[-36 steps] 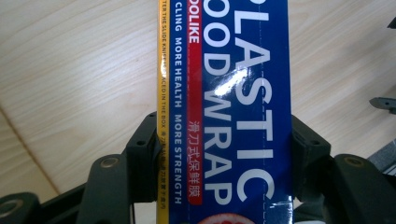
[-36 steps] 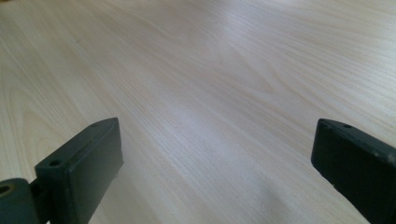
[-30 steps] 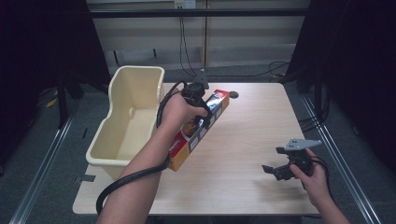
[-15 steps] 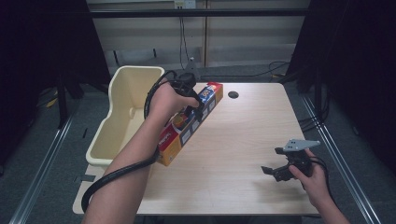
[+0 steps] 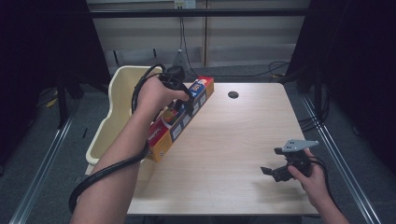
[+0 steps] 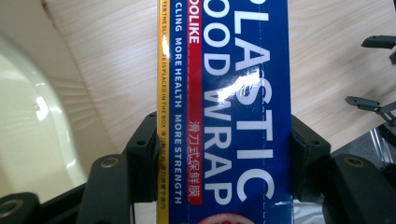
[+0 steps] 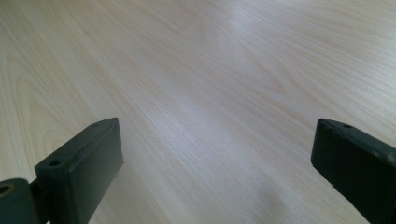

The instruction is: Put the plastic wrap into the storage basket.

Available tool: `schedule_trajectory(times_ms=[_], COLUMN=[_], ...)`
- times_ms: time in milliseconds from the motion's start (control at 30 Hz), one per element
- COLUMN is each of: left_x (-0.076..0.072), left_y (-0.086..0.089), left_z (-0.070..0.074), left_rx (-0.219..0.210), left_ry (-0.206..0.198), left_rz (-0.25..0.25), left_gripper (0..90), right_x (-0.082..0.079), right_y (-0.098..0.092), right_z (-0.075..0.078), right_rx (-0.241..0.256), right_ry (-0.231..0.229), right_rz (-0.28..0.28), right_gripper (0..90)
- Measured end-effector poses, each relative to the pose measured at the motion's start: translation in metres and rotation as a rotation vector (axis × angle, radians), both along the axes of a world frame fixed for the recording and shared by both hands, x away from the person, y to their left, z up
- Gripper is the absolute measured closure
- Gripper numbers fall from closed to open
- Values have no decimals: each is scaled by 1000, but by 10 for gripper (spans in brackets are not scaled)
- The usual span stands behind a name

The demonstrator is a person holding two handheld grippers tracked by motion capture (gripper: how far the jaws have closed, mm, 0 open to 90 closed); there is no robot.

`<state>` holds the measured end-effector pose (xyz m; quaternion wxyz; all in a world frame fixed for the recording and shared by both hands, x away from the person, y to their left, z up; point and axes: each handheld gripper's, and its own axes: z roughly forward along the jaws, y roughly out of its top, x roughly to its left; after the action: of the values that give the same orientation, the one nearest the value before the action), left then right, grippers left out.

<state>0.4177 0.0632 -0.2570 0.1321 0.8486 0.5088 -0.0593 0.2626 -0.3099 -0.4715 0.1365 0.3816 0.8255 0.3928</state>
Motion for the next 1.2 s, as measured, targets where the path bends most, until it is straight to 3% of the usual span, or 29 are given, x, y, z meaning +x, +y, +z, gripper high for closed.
schedule_trajectory(times_ms=[100, 867, 1200], left_x=[0, -1, -6], left_y=[7, 54, 72], left_z=[4, 27, 35], left_rx=[-3, 30, 16], left_ry=[-19, -35, -43], left_rz=[7, 108, 174], left_gripper=[407, 408, 408], right_x=[0, 0, 0], right_y=[0, 1, 3], right_z=[0, 0, -1], right_rx=[-3, -9, -14], right_ry=[1, 2, -2], right_rz=[0, -2, 11], right_gripper=[20, 20, 21])
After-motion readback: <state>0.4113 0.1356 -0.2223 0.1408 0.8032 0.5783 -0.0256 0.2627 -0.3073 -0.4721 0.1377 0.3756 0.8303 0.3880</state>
